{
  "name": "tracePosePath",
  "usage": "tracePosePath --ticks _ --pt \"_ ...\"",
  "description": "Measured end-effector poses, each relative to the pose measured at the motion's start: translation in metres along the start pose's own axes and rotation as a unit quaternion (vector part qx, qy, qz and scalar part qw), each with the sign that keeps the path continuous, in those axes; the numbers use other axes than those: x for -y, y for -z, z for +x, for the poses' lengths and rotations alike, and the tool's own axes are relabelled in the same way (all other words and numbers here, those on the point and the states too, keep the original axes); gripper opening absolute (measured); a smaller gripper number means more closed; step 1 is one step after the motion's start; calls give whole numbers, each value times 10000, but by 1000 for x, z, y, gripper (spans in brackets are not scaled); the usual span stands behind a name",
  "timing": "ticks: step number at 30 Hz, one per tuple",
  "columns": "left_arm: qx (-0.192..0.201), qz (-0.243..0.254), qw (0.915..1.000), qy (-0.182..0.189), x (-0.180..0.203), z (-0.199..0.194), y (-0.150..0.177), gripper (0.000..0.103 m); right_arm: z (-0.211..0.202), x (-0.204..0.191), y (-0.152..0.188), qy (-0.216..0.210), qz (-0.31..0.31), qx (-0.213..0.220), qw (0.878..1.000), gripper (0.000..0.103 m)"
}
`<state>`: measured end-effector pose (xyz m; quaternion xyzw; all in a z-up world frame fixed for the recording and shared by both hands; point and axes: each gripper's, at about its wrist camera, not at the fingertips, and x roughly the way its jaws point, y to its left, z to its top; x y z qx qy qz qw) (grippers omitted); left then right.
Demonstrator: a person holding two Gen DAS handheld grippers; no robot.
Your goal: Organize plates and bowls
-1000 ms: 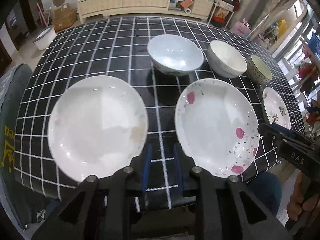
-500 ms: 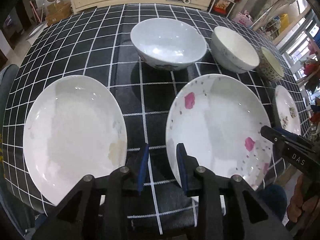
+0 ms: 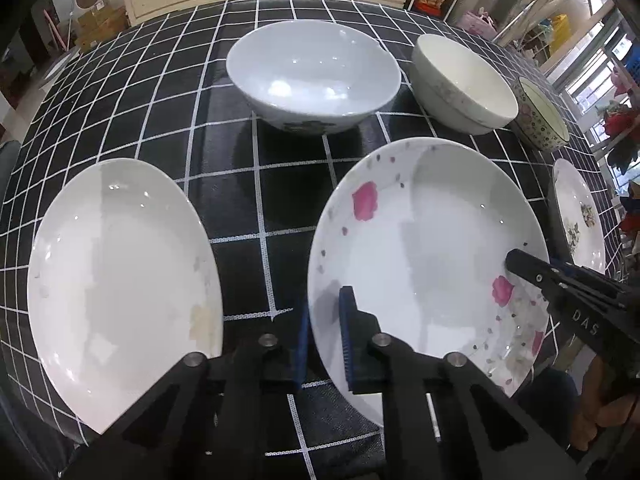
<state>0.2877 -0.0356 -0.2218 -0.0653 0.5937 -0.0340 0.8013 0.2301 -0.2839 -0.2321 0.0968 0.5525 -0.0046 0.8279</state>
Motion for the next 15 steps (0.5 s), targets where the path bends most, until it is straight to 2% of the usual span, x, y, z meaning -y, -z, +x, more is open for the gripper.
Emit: tracePosePath --ticks 15 --pt "35 28 10000 -21 -3 -2 3 12 1 0 -5 -30 -5 -47 10000 26"
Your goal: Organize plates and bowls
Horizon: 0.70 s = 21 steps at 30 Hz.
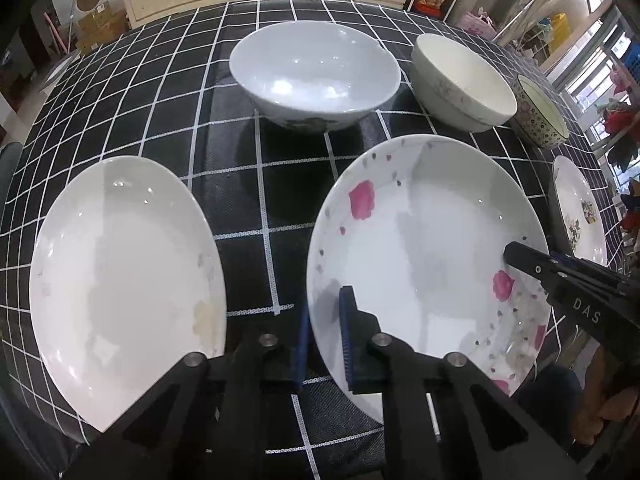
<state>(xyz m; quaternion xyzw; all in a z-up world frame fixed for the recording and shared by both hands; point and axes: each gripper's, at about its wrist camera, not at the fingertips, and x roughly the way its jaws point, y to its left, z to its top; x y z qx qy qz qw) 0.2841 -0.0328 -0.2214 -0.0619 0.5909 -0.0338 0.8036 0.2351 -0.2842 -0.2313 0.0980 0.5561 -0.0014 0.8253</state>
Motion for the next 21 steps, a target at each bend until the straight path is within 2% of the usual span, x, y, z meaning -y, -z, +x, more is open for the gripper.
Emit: tracePosePath --ticks 5,9,19,21 --pt "-36 29 9999 -107 -2 -3 4 12 0 -4 1 6 -2 -18 10000 25" --pt "-50 -12 10000 -33 -11 -9 10 12 0 -7 6 -92 88 -76 9999 25" --pt "171 -192 9995 -170 -31 -39 24 12 -16 -32 16 -223 15 -13 9998 25" --pt "185 -269 9994 -100 -39 -45 26 12 -21 -39 17 -227 -49 31 9997 25"
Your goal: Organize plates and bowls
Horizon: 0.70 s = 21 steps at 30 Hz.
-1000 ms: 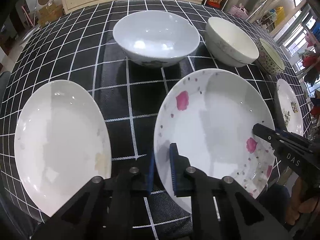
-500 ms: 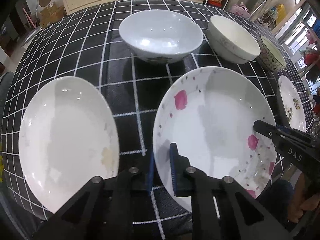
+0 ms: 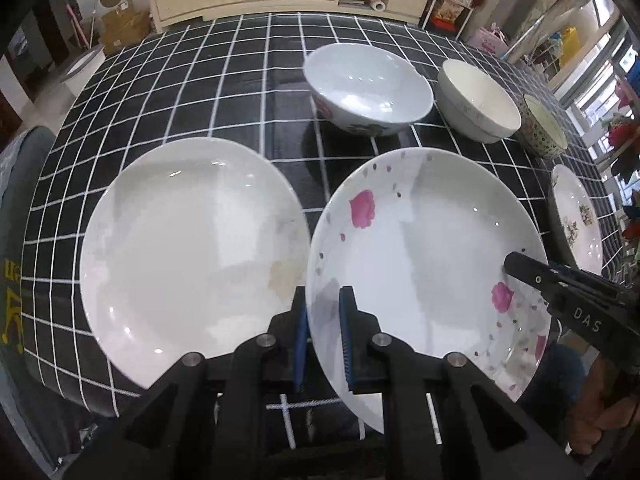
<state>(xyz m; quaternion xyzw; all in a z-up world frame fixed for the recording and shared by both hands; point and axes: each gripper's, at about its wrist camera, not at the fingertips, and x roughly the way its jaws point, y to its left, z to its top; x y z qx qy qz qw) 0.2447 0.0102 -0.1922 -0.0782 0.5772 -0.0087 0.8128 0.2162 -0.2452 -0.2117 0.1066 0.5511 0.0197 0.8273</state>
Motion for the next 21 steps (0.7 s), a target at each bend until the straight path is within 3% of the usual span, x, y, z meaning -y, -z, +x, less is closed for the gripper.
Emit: tracePosePath --ticks 21 --pt "246 -640 9968 -418 -89 -41 34 13 6 -101 -3 -260 -734 56 9969 25"
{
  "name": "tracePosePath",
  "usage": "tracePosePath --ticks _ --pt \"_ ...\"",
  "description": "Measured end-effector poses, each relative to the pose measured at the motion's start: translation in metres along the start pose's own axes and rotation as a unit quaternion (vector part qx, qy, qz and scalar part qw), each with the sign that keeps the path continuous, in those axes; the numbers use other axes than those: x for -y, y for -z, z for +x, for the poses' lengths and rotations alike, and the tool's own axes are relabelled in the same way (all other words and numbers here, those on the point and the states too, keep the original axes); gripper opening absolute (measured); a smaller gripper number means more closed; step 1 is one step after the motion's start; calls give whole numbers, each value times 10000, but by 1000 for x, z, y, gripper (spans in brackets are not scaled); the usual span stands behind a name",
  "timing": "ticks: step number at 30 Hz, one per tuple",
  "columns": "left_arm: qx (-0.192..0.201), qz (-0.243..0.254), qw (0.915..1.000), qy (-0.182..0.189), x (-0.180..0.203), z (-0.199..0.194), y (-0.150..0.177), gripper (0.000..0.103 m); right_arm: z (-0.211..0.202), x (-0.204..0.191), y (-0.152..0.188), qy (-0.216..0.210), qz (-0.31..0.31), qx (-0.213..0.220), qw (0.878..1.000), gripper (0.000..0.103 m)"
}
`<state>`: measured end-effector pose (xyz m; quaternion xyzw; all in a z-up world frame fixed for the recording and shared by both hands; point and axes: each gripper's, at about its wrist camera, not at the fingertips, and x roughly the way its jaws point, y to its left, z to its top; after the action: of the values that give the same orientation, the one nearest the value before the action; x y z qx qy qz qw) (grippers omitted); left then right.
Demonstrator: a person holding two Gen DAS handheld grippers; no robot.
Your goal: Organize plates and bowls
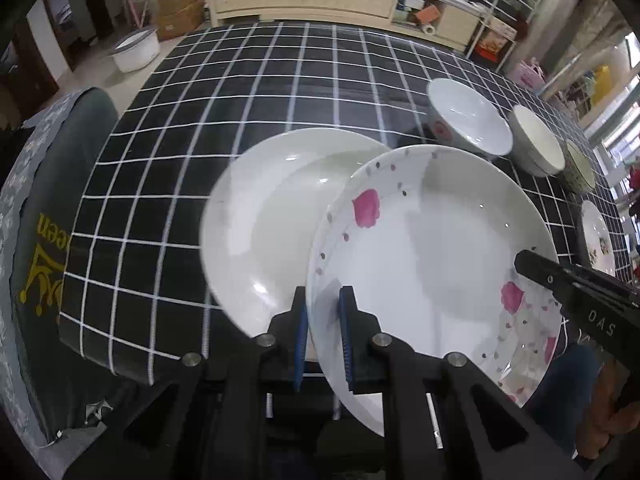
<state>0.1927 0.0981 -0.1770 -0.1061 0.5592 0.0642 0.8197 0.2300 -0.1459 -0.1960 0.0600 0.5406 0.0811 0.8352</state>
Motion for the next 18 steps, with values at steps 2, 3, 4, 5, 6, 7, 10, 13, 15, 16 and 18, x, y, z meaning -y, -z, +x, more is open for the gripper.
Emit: tracePosePath --ticks 2,3,4,5,6,7,10,13,15,16,18 --pt "2 -54 10000 -21 -8 -1 1 13 4 -9 -1 -7 -61 -27 10000 25" --pt "1 -81 10000 -29 -13 -1 1 13 6 -12 -2 -10 -85 -42 10000 25" --pt "-6 -112 9999 -44 -18 0 2 13 8 -15 -3 -20 -102 -62 9999 25" --pt "-11 -134 9999 -49 -20 0 2 13 9 -17 -2 -29 -127 -84 9999 25" --pt "-19 -170 9998 -52 -23 1 2 13 11 -20 -3 -37 -150 -107 9998 25" --pt "-36 -196 9998 -68 -27 2 3 13 12 -22 -2 -45 -165 -120 9998 25" --pt "-84 -200 9997 -90 -34 4 4 13 18 -30 -3 -39 -212 -198 9996 25" --pt "-58 -187 9997 -139 -39 4 2 13 24 -38 -4 -43 -284 -253 9993 25" --pt "-51 -209 9996 -159 -42 5 0 13 25 -42 -6 -19 -330 -257 9991 25" --pt "-49 -225 9996 -164 -44 5 0 13 26 -44 -7 -22 -338 -254 9991 25" --pt "-50 -255 9995 -163 -48 7 -2 13 29 -49 -9 -1 -354 -251 9991 25"
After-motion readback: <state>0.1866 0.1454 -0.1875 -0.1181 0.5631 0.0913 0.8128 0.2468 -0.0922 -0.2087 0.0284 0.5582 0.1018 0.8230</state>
